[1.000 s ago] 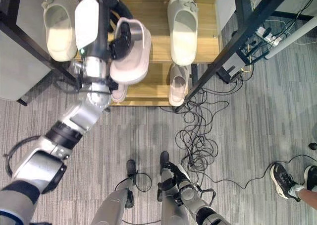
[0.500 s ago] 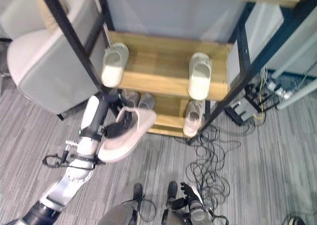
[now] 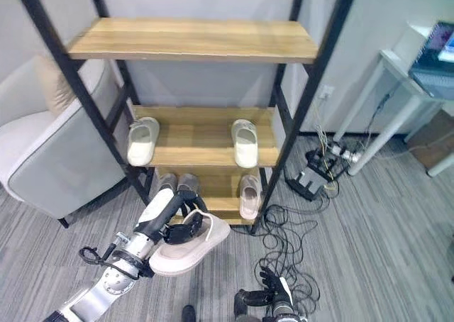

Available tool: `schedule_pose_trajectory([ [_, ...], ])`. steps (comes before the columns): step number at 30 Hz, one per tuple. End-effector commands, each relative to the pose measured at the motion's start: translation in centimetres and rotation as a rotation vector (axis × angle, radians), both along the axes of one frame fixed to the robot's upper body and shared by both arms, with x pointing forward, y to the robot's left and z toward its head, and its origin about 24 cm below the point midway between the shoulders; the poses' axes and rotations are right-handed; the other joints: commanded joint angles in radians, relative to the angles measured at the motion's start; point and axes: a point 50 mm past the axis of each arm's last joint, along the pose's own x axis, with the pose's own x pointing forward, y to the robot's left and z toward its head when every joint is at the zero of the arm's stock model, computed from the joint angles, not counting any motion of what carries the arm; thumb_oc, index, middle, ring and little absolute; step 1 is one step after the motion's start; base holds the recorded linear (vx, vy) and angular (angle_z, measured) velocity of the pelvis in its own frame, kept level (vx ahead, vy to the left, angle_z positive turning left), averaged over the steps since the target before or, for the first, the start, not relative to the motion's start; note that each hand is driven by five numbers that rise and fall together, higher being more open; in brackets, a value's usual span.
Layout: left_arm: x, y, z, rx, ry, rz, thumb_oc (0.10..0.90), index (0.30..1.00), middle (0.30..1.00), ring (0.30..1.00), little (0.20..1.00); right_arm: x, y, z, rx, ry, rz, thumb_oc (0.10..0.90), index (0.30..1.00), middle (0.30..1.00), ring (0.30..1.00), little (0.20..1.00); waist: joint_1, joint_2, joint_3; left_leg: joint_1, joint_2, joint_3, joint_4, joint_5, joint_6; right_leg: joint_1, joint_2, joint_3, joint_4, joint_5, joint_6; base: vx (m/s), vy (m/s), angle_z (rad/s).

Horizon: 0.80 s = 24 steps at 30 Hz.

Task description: Arrange the slippers neatly on the shoe rack.

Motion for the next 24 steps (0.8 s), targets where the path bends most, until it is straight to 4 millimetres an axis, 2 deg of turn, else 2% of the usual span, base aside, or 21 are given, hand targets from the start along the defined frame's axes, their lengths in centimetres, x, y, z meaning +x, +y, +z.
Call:
schedule_pose_trajectory([
  [1,1.8,-2.2,5.9,-0.101,-0.307,-0.088,0.400,0.300,0.300,0.300,0.300,4.4,-1.5,4.0,-0.045,-0.256,0.025,0.800,0.900,0.900,0.900,0.900,-0.007,0.040,0.086,0.022,0.067,-0.014,0.126,-0.181,0.006,0.026,0.026,-0.071,0.144,-0.116,-0.012,0.06,-0.269,-1.12],
  [2,2.0,-2.6,5.8,-0.099,-0.308,-0.098,0.400,0.300,0.300,0.300,0.300,4.2,-1.7,4.0,-0.044,-0.257,0.024,0.800,0.900,0.900,0.900,0.900,-0.014,0.036,0.095,0.001,0.073,-0.011,0.164,-0.185,0.000,0.032,0.042,-0.045,0.126,-0.123,-0.025,-0.02,-0.301,-0.88],
  [3,2.4,-3.3,6.1,-0.110,-0.319,-0.111,0.400,0.300,0.300,0.300,0.300,4.4,-2.3,4.5,-0.054,-0.280,0.018,0.800,0.900,0.900,0.900,0.900,-0.022,0.029,0.118,-0.057,0.097,0.001,0.272,-0.176,-0.018,0.032,0.055,-0.017,0.111,-0.122,-0.045,-0.08,-0.180,-0.39],
  [4,2.5,-3.4,6.1,-0.111,-0.322,-0.112,0.400,0.300,0.300,0.300,0.300,4.5,-2.4,4.5,-0.055,-0.282,0.018,0.800,0.900,0.900,0.900,0.900,-0.021,0.030,0.116,-0.068,0.099,0.001,0.281,-0.175,-0.019,0.027,0.056,-0.017,0.108,-0.116,-0.047,-0.05,-0.357,-0.19],
  [5,2.9,-4.6,6.4,-0.137,-0.326,-0.130,0.400,0.300,0.300,0.300,0.300,4.6,-2.7,5.4,-0.058,-0.326,0.021,0.800,0.900,0.900,0.900,0.900,-0.040,0.017,0.153,-0.132,0.174,0.056,0.443,-0.104,-0.056,0.035,0.068,-0.025,0.096,-0.131,-0.083,-0.01,-0.263,0.02],
  [6,2.9,-4.7,6.4,-0.138,-0.329,-0.131,0.400,0.300,0.300,0.300,0.300,4.6,-2.8,5.4,-0.059,-0.328,0.019,0.800,0.900,0.900,0.900,0.900,-0.040,0.021,0.156,-0.139,0.180,0.053,0.456,-0.107,-0.060,0.036,0.073,-0.026,0.096,-0.131,-0.087,0.00,-0.362,0.09],
  [7,3.4,-6.0,7.0,-0.155,-0.358,-0.152,0.400,0.300,0.300,0.300,0.300,5.2,-3.3,5.9,-0.078,-0.347,0.018,0.800,0.900,0.900,0.900,0.900,-0.042,0.026,0.193,-0.182,0.169,0.023,0.492,-0.100,-0.067,0.043,0.090,-0.031,0.093,-0.151,-0.104,0.01,-0.107,0.11],
  [8,3.4,-6.1,7.2,-0.159,-0.362,-0.146,0.400,0.300,0.300,0.300,0.300,5.7,-3.3,6.4,-0.090,-0.369,0.024,0.800,0.900,0.900,0.900,0.900,-0.036,0.037,0.203,-0.193,0.132,-0.011,0.455,-0.119,-0.062,0.038,0.101,-0.025,0.098,-0.162,-0.100,0.01,-0.095,0.04],
  [9,3.5,-6.1,7.2,-0.159,-0.363,-0.146,0.400,0.300,0.300,0.300,0.300,5.8,-3.3,6.4,-0.090,-0.370,0.024,0.800,0.900,0.900,0.900,0.900,-0.038,0.035,0.201,-0.195,0.128,-0.011,0.447,-0.111,-0.060,0.034,0.097,-0.026,0.096,-0.158,-0.100,0.04,-0.036,-0.09],
  [10,3.7,-6.4,7.5,-0.147,-0.394,-0.141,0.400,0.300,0.300,0.300,0.300,6.2,-3.9,6.8,-0.100,-0.389,0.007,0.800,0.900,0.900,0.900,0.900,-0.044,0.039,0.217,-0.228,0.105,-0.008,0.389,-0.124,-0.047,0.023,0.097,-0.017,0.102,-0.154,-0.093,0.02,-0.041,-0.10],
  [11,3.8,-6.4,7.5,-0.147,-0.395,-0.142,0.400,0.300,0.300,0.300,0.300,6.2,-3.9,6.8,-0.100,-0.390,0.006,0.800,0.900,0.900,0.900,0.900,-0.044,0.038,0.214,-0.228,0.102,-0.006,0.383,-0.120,-0.046,0.019,0.094,-0.016,0.102,-0.153,-0.092,0.12,-0.040,-0.04],
  [12,3.8,-7.0,7.9,-0.134,-0.412,-0.162,0.400,0.300,0.300,0.300,0.300,6.3,-4.2,6.9,-0.098,-0.394,-0.001,0.800,0.900,0.900,0.900,0.900,-0.030,0.052,0.217,-0.279,0.061,-0.026,0.303,-0.081,-0.039,0.019,0.109,-0.008,0.094,-0.157,-0.089,0.15,-0.006,0.06],
  [13,3.9,-7.0,7.9,-0.131,-0.411,-0.160,0.400,0.300,0.300,0.300,0.300,6.4,-4.3,7.1,-0.109,-0.402,0.003,0.800,0.900,0.900,0.900,0.900,-0.021,0.054,0.214,-0.285,0.051,-0.043,0.267,-0.059,-0.040,0.010,0.116,-0.001,0.105,-0.163,-0.090,0.23,-0.032,0.08],
  [16,4.0,-6.8,7.7,-0.120,-0.414,-0.150,0.400,0.300,0.300,0.300,0.300,6.0,-4.0,6.9,-0.111,-0.400,0.021,0.800,0.900,0.900,0.900,0.900,-0.022,0.046,0.213,-0.275,0.055,-0.037,0.271,-0.064,-0.034,0.013,0.119,0.012,0.122,-0.181,-0.096,0.22,-0.016,-0.31],
  [17,4.1,-6.8,6.8,-0.100,-0.389,-0.140,0.400,0.300,0.300,0.300,0.300,5.8,-3.5,6.6,-0.098,-0.389,0.023,0.800,0.900,0.900,0.900,0.900,-0.028,0.053,0.212,-0.246,0.049,-0.021,0.206,-0.059,-0.025,0.010,0.122,0.008,0.131,-0.194,-0.091,0.25,0.059,-0.14],
  [18,4.1,-6.9,6.6,-0.097,-0.379,-0.137,0.400,0.300,0.300,0.300,0.300,5.8,-3.3,6.5,-0.093,-0.388,0.023,0.800,0.900,0.900,0.900,0.900,-0.025,0.064,0.213,-0.250,0.044,-0.013,0.142,-0.018,-0.024,0.011,0.129,0.004,0.131,-0.198,-0.089,0.35,0.080,0.00],
  [19,4.2,-6.9,6.2,-0.088,-0.358,-0.131,0.400,0.300,0.300,0.300,0.300,5.6,-3.4,6.3,-0.100,-0.379,0.018,0.800,0.900,0.900,0.900,0.900,-0.016,0.062,0.210,-0.263,0.032,-0.028,0.117,0.011,-0.024,0.017,0.128,0.004,0.131,-0.198,-0.085,0.18,0.054,0.07],
  [20,4.2,-6.9,6.2,-0.087,-0.357,-0.132,0.400,0.300,0.300,0.300,0.300,5.6,-3.4,6.3,-0.101,-0.379,0.017,0.800,0.900,0.900,0.900,0.900,-0.018,0.062,0.206,-0.265,0.029,-0.030,0.113,0.014,-0.023,0.014,0.126,0.002,0.131,-0.198,-0.085,0.32,0.107,0.17],
  [22,4.0,-6.5,6.3,-0.085,-0.359,-0.133,0.400,0.300,0.300,0.300,0.300,5.5,-2.3,5.8,-0.064,-0.359,0.043,0.800,0.900,0.900,0.900,0.900,-0.014,0.053,0.202,-0.225,-0.001,-0.059,0.108,-0.033,0.015,0.005,0.104,0.011,0.256,-0.193,-0.041,0.35,0.158,0.14],
  [23,4.1,-6.5,6.3,-0.085,-0.360,-0.133,0.400,0.300,0.300,0.300,0.300,5.5,-2.3,5.9,-0.063,-0.360,0.043,0.800,0.900,0.900,0.900,0.900,-0.013,0.053,0.202,-0.228,0.000,-0.057,0.108,-0.030,0.015,0.002,0.105,0.013,0.255,-0.190,-0.042,0.30,0.208,0.05],
  [24,4.0,-6.1,6.7,-0.074,-0.379,-0.136,0.400,0.300,0.300,0.300,0.300,5.7,-1.8,6.0,-0.035,-0.366,0.074,0.800,0.900,0.900,0.900,0.900,-0.017,0.056,0.225,-0.183,-0.022,-0.054,0.126,-0.079,0.055,-0.059,0.054,0.005,0.433,-0.086,-0.003,0.24,0.210,-0.03],
])
